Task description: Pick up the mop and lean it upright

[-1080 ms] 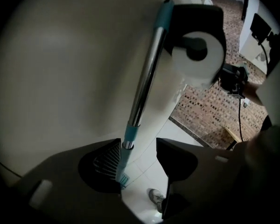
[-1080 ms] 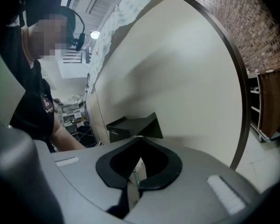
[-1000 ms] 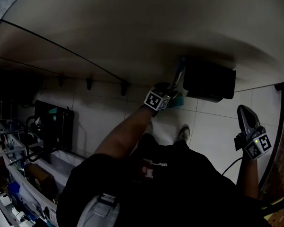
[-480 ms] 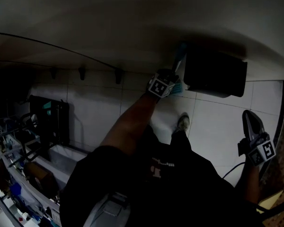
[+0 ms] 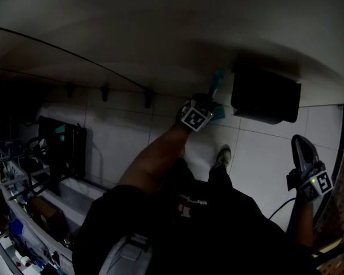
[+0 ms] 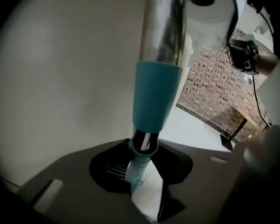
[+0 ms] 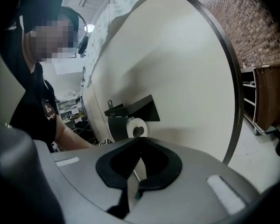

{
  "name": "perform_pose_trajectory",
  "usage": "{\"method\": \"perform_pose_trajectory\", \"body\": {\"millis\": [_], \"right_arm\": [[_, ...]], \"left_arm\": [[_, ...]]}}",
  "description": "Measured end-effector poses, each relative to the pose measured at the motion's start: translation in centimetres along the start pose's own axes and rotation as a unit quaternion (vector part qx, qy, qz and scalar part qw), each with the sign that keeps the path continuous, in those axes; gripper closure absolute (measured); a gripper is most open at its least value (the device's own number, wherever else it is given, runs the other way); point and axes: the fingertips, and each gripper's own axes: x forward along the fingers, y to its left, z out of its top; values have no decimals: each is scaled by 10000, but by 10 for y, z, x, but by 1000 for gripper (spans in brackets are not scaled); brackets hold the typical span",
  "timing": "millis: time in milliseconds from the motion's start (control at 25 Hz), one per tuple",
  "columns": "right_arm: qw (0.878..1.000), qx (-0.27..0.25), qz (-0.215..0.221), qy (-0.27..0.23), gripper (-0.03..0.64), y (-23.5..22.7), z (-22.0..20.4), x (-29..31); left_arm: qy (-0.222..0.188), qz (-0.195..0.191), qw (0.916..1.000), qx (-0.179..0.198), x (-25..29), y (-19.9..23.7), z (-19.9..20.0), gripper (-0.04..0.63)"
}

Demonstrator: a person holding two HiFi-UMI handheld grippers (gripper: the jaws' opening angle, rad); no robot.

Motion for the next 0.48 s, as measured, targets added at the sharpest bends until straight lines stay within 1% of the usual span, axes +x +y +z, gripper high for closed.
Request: {"method": "perform_pose_trajectory", "body": {"millis": [120, 240, 320, 480], "right_arm": [[9999, -90, 92, -75, 601, 10, 8, 5], [9996, -146, 170, -168, 601, 22, 26, 7], [9988, -272, 306, -264, 601, 28, 37, 9], [9976, -375, 368, -449, 601, 43, 66, 6]], "left_arm": [[51, 49, 9999, 73, -23, 0, 2, 468], [81, 20, 9998, 152, -53, -1, 12, 468], [48, 19, 9998, 195, -74, 0, 24, 468], [-150, -10, 9996, 226, -126, -2, 60, 466]]}}
